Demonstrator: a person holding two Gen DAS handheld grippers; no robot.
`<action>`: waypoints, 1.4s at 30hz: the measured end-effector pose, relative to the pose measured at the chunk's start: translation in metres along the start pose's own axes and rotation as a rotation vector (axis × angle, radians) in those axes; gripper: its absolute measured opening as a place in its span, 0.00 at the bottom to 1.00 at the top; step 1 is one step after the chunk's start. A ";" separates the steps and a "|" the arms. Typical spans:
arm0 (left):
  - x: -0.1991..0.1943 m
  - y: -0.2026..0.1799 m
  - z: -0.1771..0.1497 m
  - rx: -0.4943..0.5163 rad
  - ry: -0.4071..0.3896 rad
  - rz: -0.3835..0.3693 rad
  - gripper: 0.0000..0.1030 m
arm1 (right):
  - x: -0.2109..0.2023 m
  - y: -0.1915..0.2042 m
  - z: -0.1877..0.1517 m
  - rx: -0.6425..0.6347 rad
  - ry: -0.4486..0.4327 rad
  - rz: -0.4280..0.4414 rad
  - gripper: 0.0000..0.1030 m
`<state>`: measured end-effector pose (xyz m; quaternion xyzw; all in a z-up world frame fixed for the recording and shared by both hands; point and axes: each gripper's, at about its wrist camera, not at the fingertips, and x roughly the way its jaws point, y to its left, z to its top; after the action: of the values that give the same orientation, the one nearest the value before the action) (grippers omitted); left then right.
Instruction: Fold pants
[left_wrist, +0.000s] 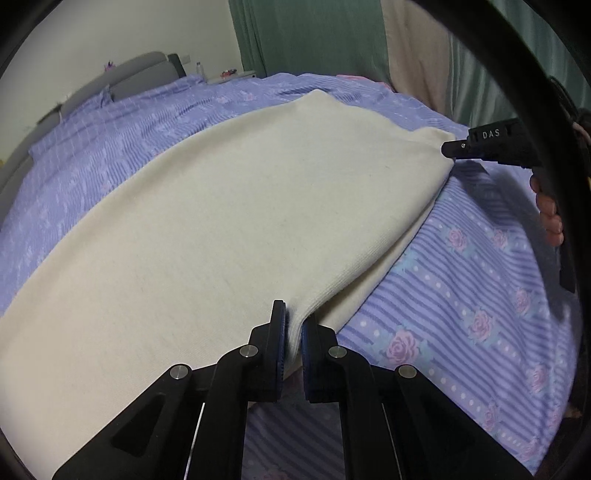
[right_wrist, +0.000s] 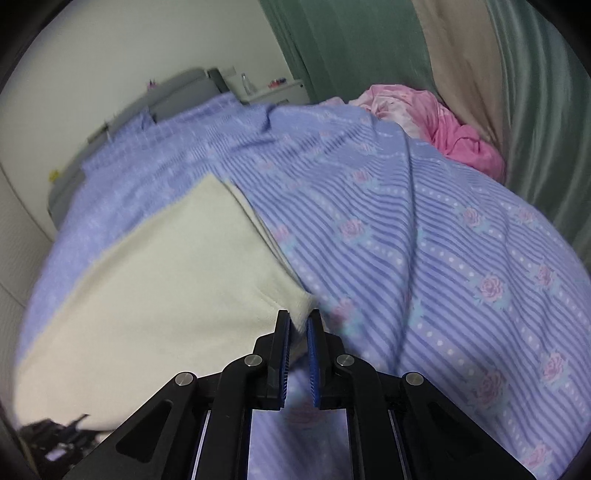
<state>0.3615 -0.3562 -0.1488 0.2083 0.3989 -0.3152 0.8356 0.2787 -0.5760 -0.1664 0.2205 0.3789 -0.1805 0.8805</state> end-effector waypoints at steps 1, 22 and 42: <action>0.000 0.001 0.001 -0.018 0.003 -0.003 0.09 | 0.000 -0.001 -0.001 0.009 0.000 -0.004 0.09; -0.184 0.025 -0.076 -0.212 -0.269 0.079 0.65 | -0.195 0.137 -0.112 -0.357 -0.316 0.015 0.60; -0.324 0.173 -0.258 -0.538 -0.284 0.450 0.76 | -0.217 0.359 -0.258 -0.596 -0.165 0.454 0.60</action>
<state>0.1870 0.0388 -0.0270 0.0179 0.2917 -0.0337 0.9557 0.1606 -0.1074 -0.0727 0.0177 0.2841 0.1199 0.9511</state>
